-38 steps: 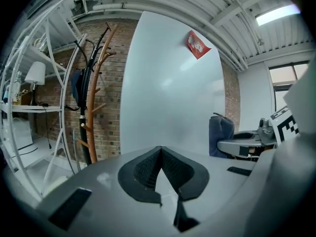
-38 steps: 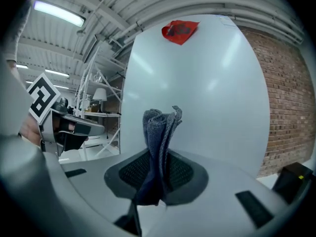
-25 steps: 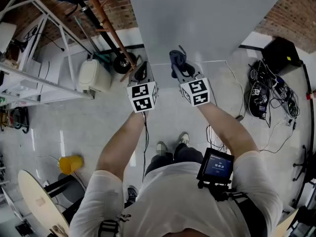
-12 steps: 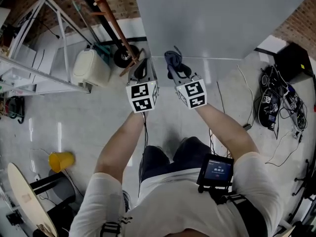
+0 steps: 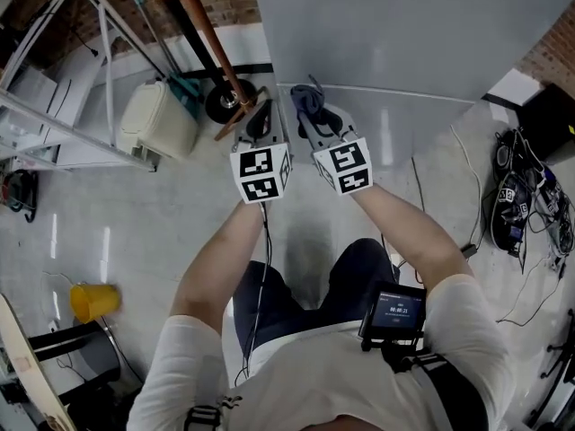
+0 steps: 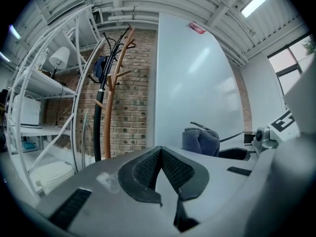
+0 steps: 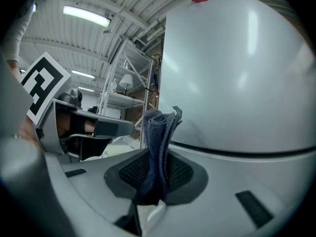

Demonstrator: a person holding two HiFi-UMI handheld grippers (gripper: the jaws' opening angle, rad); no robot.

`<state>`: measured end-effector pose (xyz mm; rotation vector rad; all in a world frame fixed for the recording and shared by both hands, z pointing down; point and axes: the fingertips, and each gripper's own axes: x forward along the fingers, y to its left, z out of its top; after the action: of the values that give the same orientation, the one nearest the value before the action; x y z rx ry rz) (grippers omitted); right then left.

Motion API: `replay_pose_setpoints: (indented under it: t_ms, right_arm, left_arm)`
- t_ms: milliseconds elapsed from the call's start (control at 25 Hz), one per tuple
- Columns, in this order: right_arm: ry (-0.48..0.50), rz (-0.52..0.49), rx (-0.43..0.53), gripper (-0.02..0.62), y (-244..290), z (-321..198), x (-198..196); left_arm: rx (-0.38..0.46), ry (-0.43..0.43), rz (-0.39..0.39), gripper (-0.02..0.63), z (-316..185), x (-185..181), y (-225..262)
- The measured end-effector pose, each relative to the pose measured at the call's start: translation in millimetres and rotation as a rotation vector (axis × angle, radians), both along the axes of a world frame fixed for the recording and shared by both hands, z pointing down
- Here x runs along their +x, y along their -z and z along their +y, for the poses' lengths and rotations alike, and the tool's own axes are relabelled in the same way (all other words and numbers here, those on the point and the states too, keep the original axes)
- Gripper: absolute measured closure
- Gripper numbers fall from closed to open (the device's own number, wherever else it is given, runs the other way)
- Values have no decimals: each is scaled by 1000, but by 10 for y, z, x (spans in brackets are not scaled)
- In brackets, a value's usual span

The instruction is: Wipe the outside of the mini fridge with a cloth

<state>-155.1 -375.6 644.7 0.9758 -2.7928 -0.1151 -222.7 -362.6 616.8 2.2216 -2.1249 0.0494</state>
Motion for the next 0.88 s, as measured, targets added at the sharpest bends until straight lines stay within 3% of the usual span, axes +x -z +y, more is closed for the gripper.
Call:
replay_pose_setpoints:
  t_ms: [480, 880]
  right_arm:
    - [-25, -53, 141, 515, -553, -193, -185]
    - [-76, -35, 107, 515, -606, -331, -186]
  left_arm:
    - [180, -15, -53, 606, -31, -74, -591]
    - [182, -29, -65, 606, -12, -36, -622]
